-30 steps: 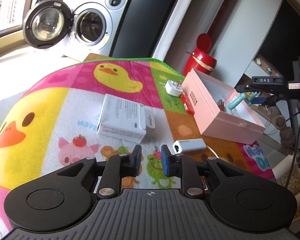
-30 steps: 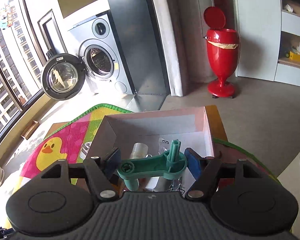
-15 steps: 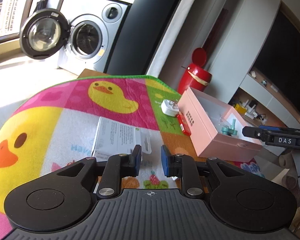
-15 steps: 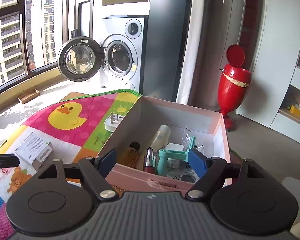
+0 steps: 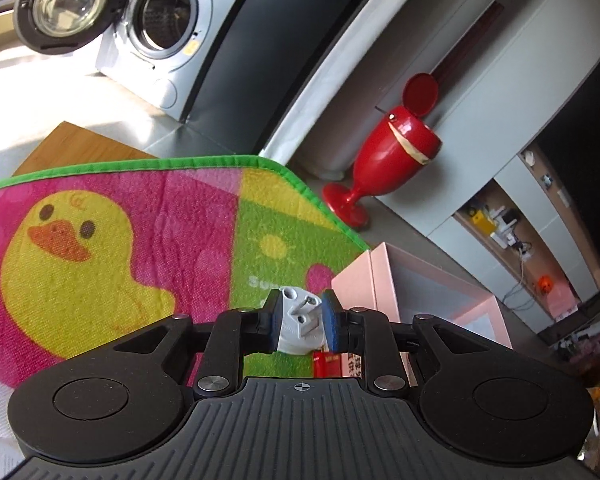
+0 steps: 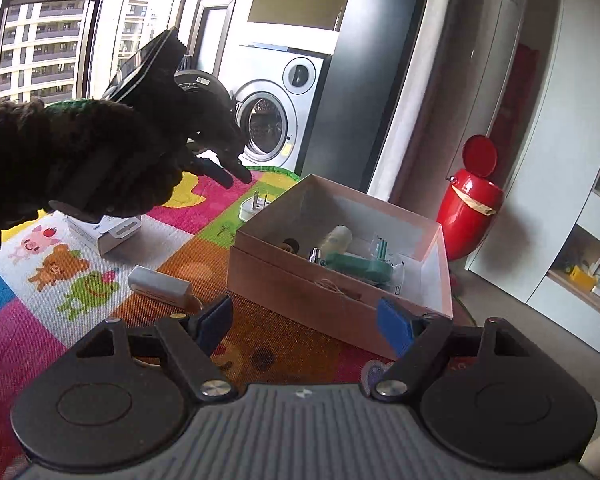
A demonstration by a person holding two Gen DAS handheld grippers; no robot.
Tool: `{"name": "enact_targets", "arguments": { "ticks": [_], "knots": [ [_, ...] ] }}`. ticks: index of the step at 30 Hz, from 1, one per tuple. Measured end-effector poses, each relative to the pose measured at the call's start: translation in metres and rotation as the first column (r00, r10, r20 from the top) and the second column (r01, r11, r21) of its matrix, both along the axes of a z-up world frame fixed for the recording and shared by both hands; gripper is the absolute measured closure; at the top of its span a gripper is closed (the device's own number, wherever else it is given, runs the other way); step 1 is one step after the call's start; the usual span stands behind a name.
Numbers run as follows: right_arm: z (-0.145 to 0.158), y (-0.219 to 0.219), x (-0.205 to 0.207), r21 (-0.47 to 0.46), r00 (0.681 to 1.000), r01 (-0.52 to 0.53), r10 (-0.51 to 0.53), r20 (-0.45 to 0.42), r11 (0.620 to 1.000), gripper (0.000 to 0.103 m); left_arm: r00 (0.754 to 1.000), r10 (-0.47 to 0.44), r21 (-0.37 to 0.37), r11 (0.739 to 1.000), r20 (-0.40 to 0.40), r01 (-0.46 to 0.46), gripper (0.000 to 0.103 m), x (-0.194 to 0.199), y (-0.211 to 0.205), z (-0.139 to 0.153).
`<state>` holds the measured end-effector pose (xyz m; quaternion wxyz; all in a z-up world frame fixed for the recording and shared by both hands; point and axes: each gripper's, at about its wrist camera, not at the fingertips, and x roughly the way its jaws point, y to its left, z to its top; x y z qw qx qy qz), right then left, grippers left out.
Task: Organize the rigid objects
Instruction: 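Grasp the red lighter with the right tool while the left tool reaches the white plug adapter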
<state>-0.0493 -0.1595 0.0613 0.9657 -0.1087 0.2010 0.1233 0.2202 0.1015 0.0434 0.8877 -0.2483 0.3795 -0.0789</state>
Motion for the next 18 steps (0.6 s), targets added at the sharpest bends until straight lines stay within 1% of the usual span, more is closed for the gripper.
{"name": "enact_targets", "arguments": {
  "ticks": [1, 2, 4, 5, 7, 8, 9, 11, 12, 15, 17, 18],
  "knots": [
    [-0.003, -0.003, 0.001, 0.014, 1.0, 0.004, -0.004, -0.012, 1.0, 0.024, 1.0, 0.0, 0.012, 1.0, -0.009, 0.0, 0.08, 0.011, -0.004, -0.003],
    [-0.007, -0.005, 0.003, 0.027, 1.0, 0.008, -0.008, -0.024, 1.0, 0.024, 1.0, 0.001, 0.041, 0.999, -0.018, -0.001, 0.08, 0.025, -0.01, -0.007],
    [-0.013, -0.009, 0.007, 0.046, 0.999, 0.02, -0.018, -0.044, 0.999, 0.024, 1.0, -0.015, 0.091, 0.996, -0.025, 0.017, 0.08, 0.038, -0.02, -0.013],
    [-0.017, -0.012, 0.009, 0.057, 0.998, 0.028, -0.025, -0.055, 0.998, 0.024, 0.999, -0.042, 0.118, 0.992, -0.035, 0.046, 0.08, 0.044, -0.027, -0.016],
    [-0.022, -0.016, 0.012, 0.072, 0.997, 0.037, -0.031, -0.076, 0.997, 0.024, 0.996, -0.079, 0.163, 0.983, -0.028, 0.083, 0.08, 0.047, -0.036, -0.02],
    [-0.027, -0.018, 0.013, 0.077, 0.995, 0.041, -0.034, -0.091, 0.996, 0.024, 0.994, -0.106, 0.192, 0.976, -0.02, 0.108, 0.08, 0.045, -0.04, -0.02],
    [-0.03, -0.019, 0.013, 0.083, 0.994, 0.042, -0.033, -0.102, 0.996, 0.024, 0.992, -0.125, 0.201, 0.971, -0.02, 0.126, 0.08, 0.044, -0.043, -0.021],
    [-0.035, -0.02, 0.016, 0.098, 0.992, 0.044, -0.031, -0.125, 0.994, 0.024, 0.983, -0.183, 0.208, 0.961, -0.031, 0.185, 0.087, 0.036, -0.049, -0.023],
    [-0.036, -0.02, 0.017, 0.106, 0.99, 0.046, -0.032, -0.135, 0.993, 0.024, 0.978, -0.207, 0.223, 0.952, -0.037, 0.21, 0.087, 0.031, -0.051, -0.024],
    [-0.038, -0.021, 0.017, 0.135, 0.986, 0.052, -0.03, -0.161, 0.989, 0.024, 0.954, -0.299, 0.275, 0.915, -0.034, 0.296, 0.086, 0.008, -0.055, -0.027],
    [-0.038, -0.02, 0.016, 0.145, 0.986, 0.046, -0.022, -0.167, 0.988, 0.024, 0.94, -0.339, 0.281, 0.899, -0.036, 0.335, 0.086, -0.01, -0.055, -0.026],
    [-0.039, -0.019, 0.015, 0.146, 0.985, 0.043, -0.018, -0.169, 0.988, 0.024, 0.935, -0.352, 0.269, 0.898, -0.038, 0.349, 0.086, -0.019, -0.055, -0.026]
  ]
}}
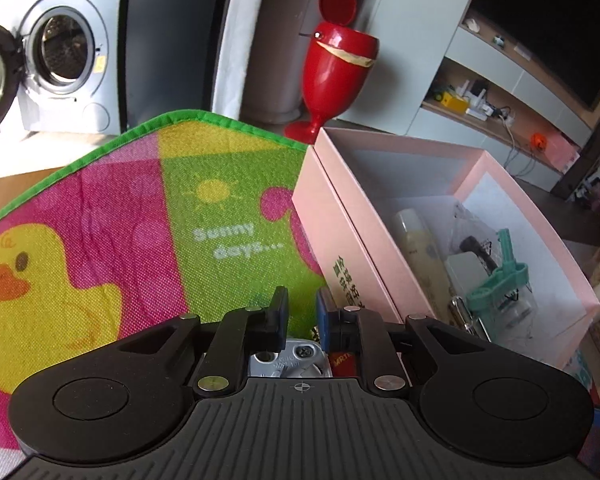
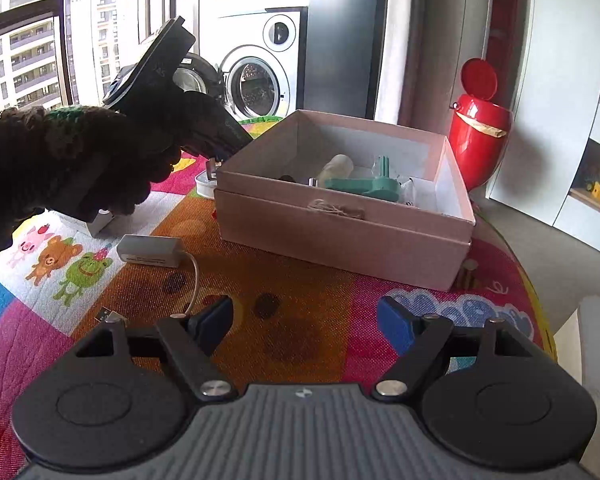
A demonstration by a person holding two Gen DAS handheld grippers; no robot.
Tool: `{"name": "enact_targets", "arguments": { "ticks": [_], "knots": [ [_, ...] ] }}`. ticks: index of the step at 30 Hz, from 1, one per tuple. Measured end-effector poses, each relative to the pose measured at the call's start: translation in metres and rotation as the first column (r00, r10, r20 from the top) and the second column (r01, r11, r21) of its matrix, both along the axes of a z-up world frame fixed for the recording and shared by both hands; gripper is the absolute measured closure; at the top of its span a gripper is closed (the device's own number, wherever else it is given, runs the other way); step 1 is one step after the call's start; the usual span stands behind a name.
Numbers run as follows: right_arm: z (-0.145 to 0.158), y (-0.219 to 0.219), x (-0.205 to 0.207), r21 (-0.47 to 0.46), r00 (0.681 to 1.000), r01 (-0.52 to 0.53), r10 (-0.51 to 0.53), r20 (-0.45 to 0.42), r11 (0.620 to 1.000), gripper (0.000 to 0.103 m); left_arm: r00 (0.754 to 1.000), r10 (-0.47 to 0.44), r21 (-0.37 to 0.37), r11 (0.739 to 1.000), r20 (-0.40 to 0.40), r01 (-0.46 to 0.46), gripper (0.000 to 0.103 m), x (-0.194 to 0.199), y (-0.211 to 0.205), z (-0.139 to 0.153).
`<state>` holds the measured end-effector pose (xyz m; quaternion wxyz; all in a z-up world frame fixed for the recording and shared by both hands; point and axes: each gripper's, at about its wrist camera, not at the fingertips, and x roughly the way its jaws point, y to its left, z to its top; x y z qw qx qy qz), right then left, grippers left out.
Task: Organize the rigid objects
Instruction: 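Grasp the red lighter with the right tool while the left tool reaches the white plug adapter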
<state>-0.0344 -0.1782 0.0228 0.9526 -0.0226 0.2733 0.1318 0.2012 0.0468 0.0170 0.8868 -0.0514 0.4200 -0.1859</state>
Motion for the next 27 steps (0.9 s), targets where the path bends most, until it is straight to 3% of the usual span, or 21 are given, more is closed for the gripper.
{"name": "enact_targets", "arguments": {
  "ticks": [9, 12, 15, 17, 20, 22, 24, 27],
  "knots": [
    [0.0, 0.02, -0.001, 0.076, 0.995, -0.062, 0.067, -0.068, 0.995, 0.024, 0.997, -0.033, -0.182, 0.983, -0.068, 0.02, 0.086, -0.099, 0.018, -0.006],
    [0.004, 0.029, 0.006, 0.133, 0.992, -0.083, 0.095, -0.086, 0.988, 0.024, 1.0, 0.029, -0.236, 0.971, -0.012, -0.031, 0.085, -0.129, 0.033, 0.007],
    [0.007, 0.04, 0.022, 0.196, 0.985, -0.098, 0.124, -0.124, 0.976, 0.037, 0.99, 0.127, -0.285, 0.953, 0.061, -0.105, 0.085, -0.15, 0.055, 0.027],
    [0.007, 0.048, 0.036, 0.229, 0.977, -0.105, 0.144, -0.159, 0.968, 0.045, 0.976, 0.187, -0.253, 0.955, 0.108, -0.154, 0.085, -0.162, 0.066, 0.036],
    [0.002, 0.06, 0.053, 0.244, 0.966, -0.107, 0.159, -0.203, 0.964, 0.056, 0.975, 0.185, -0.157, 0.974, 0.122, -0.165, 0.085, -0.174, 0.07, 0.04],
    [-0.001, 0.071, 0.052, 0.174, 0.969, -0.123, 0.157, -0.193, 0.977, 0.067, 0.982, 0.152, -0.123, 0.983, 0.109, -0.139, 0.085, -0.182, 0.069, 0.036],
    [0.0, 0.079, 0.041, 0.071, 0.979, -0.137, 0.146, -0.142, 0.988, 0.071, 0.988, 0.109, -0.087, 0.991, 0.109, -0.1, 0.085, -0.191, 0.064, 0.034],
    [-0.001, 0.07, 0.031, -0.004, 0.988, -0.098, 0.097, -0.12, 0.995, 0.079, 0.989, 0.07, -0.018, 0.997, 0.133, -0.069, 0.085, -0.205, 0.058, 0.031]
  ]
}}
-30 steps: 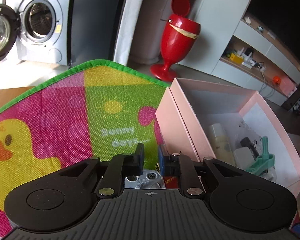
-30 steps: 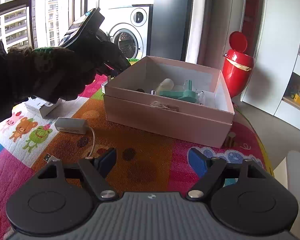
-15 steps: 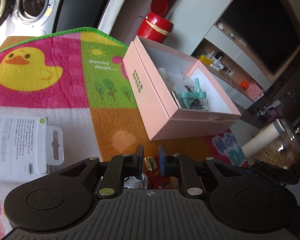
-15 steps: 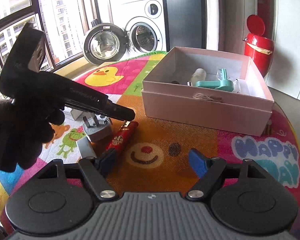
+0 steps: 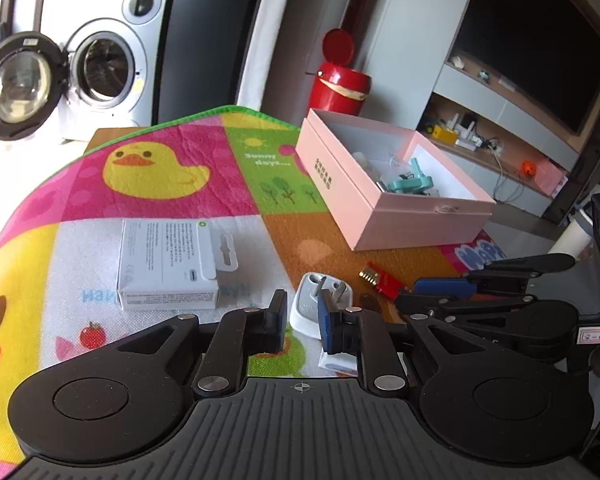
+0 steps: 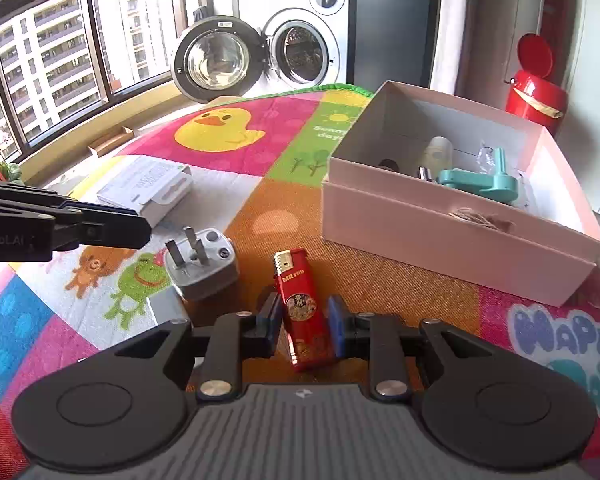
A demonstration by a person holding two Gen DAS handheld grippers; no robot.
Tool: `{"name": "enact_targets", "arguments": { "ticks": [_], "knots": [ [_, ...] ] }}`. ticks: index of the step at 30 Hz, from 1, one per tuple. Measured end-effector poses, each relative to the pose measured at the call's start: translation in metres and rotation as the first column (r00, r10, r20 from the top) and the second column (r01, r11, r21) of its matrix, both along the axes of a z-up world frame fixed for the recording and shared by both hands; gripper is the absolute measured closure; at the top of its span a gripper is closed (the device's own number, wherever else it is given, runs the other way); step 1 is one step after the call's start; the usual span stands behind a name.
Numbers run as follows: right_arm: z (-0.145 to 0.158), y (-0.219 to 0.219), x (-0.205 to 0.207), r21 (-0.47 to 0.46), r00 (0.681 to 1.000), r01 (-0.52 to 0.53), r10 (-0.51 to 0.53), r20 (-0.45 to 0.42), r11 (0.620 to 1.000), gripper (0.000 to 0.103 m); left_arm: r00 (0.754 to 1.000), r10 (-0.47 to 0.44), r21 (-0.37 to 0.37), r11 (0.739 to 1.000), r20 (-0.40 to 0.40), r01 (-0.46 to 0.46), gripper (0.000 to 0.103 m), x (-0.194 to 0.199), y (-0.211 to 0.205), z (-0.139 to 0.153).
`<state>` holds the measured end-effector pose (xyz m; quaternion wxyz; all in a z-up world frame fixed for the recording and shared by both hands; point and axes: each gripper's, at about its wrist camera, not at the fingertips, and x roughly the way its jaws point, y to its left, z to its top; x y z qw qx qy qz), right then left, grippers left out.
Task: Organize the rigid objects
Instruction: 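Grasp the red lighter with the right tool while the left tool reaches the white plug adapter, then grasp the white USB adapter with its cable using the left tool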
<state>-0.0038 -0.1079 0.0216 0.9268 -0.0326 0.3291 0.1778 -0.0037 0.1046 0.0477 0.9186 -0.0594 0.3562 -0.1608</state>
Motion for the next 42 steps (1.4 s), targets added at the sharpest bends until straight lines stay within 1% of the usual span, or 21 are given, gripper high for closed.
{"name": "enact_targets", "arguments": {
  "ticks": [2, 3, 6, 7, 8, 9, 10, 12, 13, 14, 16, 17, 18, 20, 24, 26, 32, 34, 36, 39, 42],
  "knots": [
    [-0.004, -0.017, -0.008, -0.04, 0.999, 0.052, -0.051, 0.013, 0.998, 0.079, 1.0, -0.025, 0.032, 0.999, 0.006, 0.025, 0.085, -0.008, -0.007, -0.002],
    [-0.006, -0.023, -0.01, -0.049, 0.998, 0.07, -0.069, 0.008, 0.996, 0.079, 0.999, -0.045, 0.026, 0.999, 0.0, 0.045, 0.085, -0.011, -0.011, -0.002],
    [-0.009, -0.05, -0.022, -0.025, 0.994, 0.107, -0.107, 0.002, 0.994, 0.078, 0.996, -0.078, 0.008, 0.997, -0.031, 0.078, 0.085, -0.016, -0.022, -0.006],
    [-0.01, -0.055, -0.025, -0.023, 0.993, 0.119, -0.119, 0.002, 0.993, 0.071, 0.997, -0.068, 0.01, 0.998, -0.046, 0.068, 0.085, -0.016, -0.026, -0.008],
    [-0.012, -0.059, -0.029, -0.023, 0.991, 0.135, -0.135, 0.007, 0.991, 0.064, 0.997, -0.037, 0.012, 0.999, -0.069, 0.038, 0.085, -0.017, -0.028, -0.009],
    [-0.013, -0.063, -0.033, -0.024, 0.988, 0.153, -0.152, 0.015, 0.988, 0.048, 0.996, -0.015, 0.009, 1.0, -0.085, 0.016, 0.085, -0.017, -0.027, -0.01],
    [-0.015, -0.067, -0.035, -0.023, 0.985, 0.17, -0.169, 0.021, 0.985, 0.038, 0.994, 0.012, -0.005, 1.0, -0.109, -0.012, 0.085, -0.017, -0.025, -0.011],
    [-0.02, -0.073, -0.038, 0.001, 0.98, 0.196, -0.196, 0.028, 0.981, 0.032, 0.983, 0.063, -0.057, 0.996, -0.172, -0.074, 0.085, -0.017, -0.017, -0.013],
    [-0.021, -0.077, -0.04, 0.019, 0.978, 0.205, -0.205, 0.028, 0.979, 0.031, 0.975, 0.081, -0.094, 0.99, -0.207, -0.103, 0.085, -0.016, -0.013, -0.016],
    [-0.023, -0.079, -0.04, 0.032, 0.977, 0.211, -0.212, 0.03, 0.977, 0.03, 0.968, 0.09, -0.131, 0.984, -0.236, -0.124, 0.085, -0.014, -0.009, -0.017],
    [-0.025, -0.079, -0.04, 0.035, 0.975, 0.218, -0.219, 0.04, 0.975, 0.027, 0.96, 0.096, -0.172, 0.974, -0.265, -0.144, 0.085, -0.01, -0.007, -0.022],
    [-0.026, -0.077, -0.04, 0.035, 0.973, 0.222, -0.224, 0.047, 0.974, 0.027, 0.953, 0.111, -0.177, 0.97, -0.282, -0.165, 0.084, -0.005, -0.008, -0.025],
    [-0.026, -0.077, -0.04, 0.032, 0.973, 0.223, -0.225, 0.051, 0.974, 0.027, 0.951, 0.119, -0.188, 0.966, -0.285, -0.177, 0.081, -0.002, -0.01, -0.026],
    [-0.026, -0.076, -0.041, 0.031, 0.973, 0.224, -0.225, 0.054, 0.974, 0.026, 0.949, 0.124, -0.198, 0.962, -0.29, -0.186, 0.08, 0.007, -0.017, -0.027],
    [-0.027, -0.078, -0.041, 0.039, 0.97, 0.236, -0.238, 0.047, 0.971, 0.021, 0.958, 0.105, -0.162, 0.975, -0.268, -0.152, 0.078, 0.024, -0.042, -0.026],
    [-0.028, -0.078, -0.041, 0.039, 0.969, 0.241, -0.242, 0.046, 0.97, 0.02, 0.96, 0.11, -0.149, 0.977, -0.257, -0.152, 0.078, 0.031, -0.051, -0.024],
    [-0.028, -0.078, -0.041, 0.043, 0.968, 0.245, -0.247, 0.046, 0.969, 0.019, 0.977, 0.121, -0.126, 0.981, -0.178, -0.145, 0.078, 0.034, -0.054, -0.009],
    [-0.028, -0.079, -0.041, 0.047, 0.968, 0.245, -0.247, 0.045, 0.968, 0.018, 0.973, 0.132, -0.124, 0.98, -0.19, -0.158, 0.078, 0.037, -0.051, -0.009],
    [-0.029, -0.079, -0.041, 0.048, 0.969, 0.242, -0.244, 0.043, 0.969, 0.017, 0.963, 0.152, -0.136, 0.973, -0.223, -0.185, 0.08, 0.043, -0.047, -0.012],
    [-0.029, -0.079, -0.041, 0.051, 0.969, 0.241, -0.244, 0.043, 0.969, 0.017, 0.948, 0.17, -0.149, 0.965, -0.268, -0.215, 0.08, 0.051, -0.046, -0.019],
    [-0.029, -0.079, -0.041, 0.053, 0.969, 0.241, -0.243, 0.043, 0.969, 0.017, 0.947, 0.172, -0.155, 0.963, -0.273, -0.22, 0.073, 0.06, -0.052, -0.022]
  ]
}}
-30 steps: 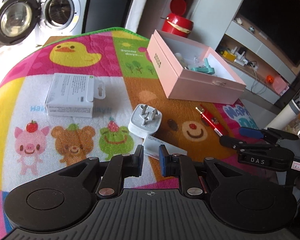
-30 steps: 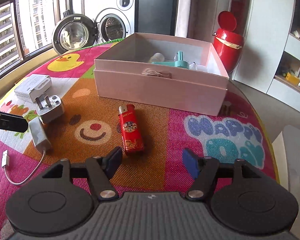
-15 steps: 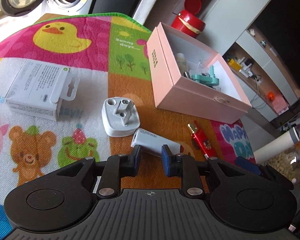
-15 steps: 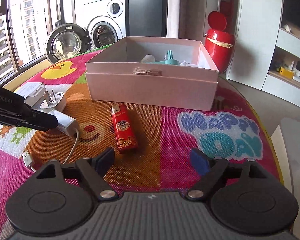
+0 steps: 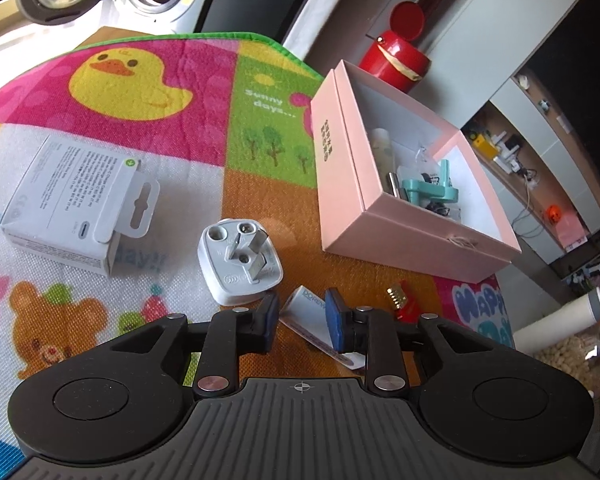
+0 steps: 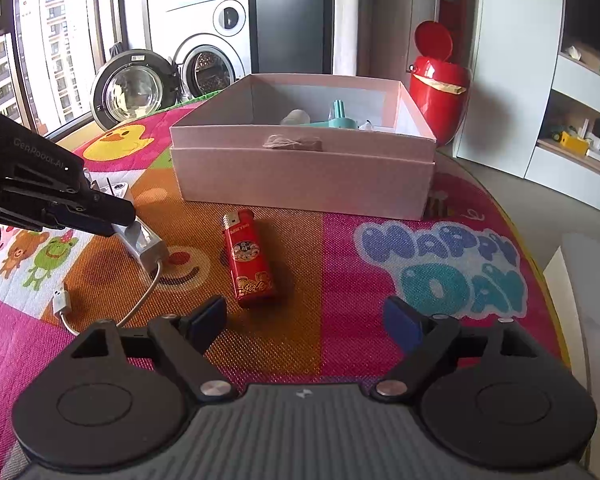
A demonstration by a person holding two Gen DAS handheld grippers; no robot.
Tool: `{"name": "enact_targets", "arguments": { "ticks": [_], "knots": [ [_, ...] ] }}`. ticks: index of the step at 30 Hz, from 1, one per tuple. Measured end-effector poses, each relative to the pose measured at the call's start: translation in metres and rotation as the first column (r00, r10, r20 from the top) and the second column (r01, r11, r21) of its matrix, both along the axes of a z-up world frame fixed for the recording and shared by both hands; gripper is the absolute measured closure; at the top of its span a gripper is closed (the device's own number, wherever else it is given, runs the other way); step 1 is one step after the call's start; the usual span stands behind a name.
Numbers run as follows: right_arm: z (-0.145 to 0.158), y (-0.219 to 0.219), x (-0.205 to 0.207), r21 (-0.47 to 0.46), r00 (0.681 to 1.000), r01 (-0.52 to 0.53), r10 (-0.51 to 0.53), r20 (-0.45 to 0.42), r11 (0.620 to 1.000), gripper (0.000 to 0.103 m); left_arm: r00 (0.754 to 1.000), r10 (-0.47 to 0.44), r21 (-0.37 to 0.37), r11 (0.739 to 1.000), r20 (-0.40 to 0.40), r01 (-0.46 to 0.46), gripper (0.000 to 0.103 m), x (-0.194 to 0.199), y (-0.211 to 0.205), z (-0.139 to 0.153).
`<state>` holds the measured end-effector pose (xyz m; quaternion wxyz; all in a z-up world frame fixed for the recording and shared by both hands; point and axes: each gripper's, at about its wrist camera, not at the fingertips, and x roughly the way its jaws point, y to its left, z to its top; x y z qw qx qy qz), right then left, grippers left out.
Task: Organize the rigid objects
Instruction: 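Grasp the white USB adapter with its cable using the left tool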
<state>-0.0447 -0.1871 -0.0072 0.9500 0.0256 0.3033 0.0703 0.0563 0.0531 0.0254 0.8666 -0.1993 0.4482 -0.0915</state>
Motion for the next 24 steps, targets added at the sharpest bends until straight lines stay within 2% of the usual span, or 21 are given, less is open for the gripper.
{"name": "enact_targets", "arguments": {
  "ticks": [3, 7, 11, 17, 19, 24],
  "knots": [
    [0.0, 0.0, 0.0, 0.0, 1.0, 0.0, 0.0, 0.0, 1.0, 0.017, 1.0, -0.029, 0.02, 0.999, 0.012, 0.029, 0.072, 0.009, -0.013, -0.001],
    [0.0, 0.0, 0.0, 0.001, 1.0, -0.001, 0.001, 0.0, 1.0, 0.016, 0.992, -0.123, 0.088, 0.989, 0.037, 0.119, 0.072, 0.015, -0.036, -0.001],
    [0.0, 0.0, 0.0, 0.002, 1.0, -0.001, 0.001, 0.0, 1.0, 0.016, 0.975, -0.214, 0.192, 0.961, 0.066, 0.198, 0.072, 0.002, -0.055, 0.001],
    [-0.001, 0.001, 0.001, 0.002, 1.0, -0.008, 0.008, -0.001, 1.0, 0.014, 0.96, -0.266, 0.304, 0.925, 0.083, 0.23, 0.072, -0.023, -0.069, 0.0],
    [-0.001, 0.001, 0.001, 0.002, 1.0, -0.008, 0.008, -0.001, 1.0, 0.014, 0.958, -0.272, 0.313, 0.921, 0.09, 0.232, 0.071, -0.026, -0.07, -0.001],
    [-0.001, 0.001, 0.001, 0.003, 1.0, -0.008, 0.008, 0.0, 1.0, 0.014, 0.961, -0.26, 0.286, 0.932, 0.098, 0.223, 0.072, -0.027, -0.062, -0.002]
  ]
}}
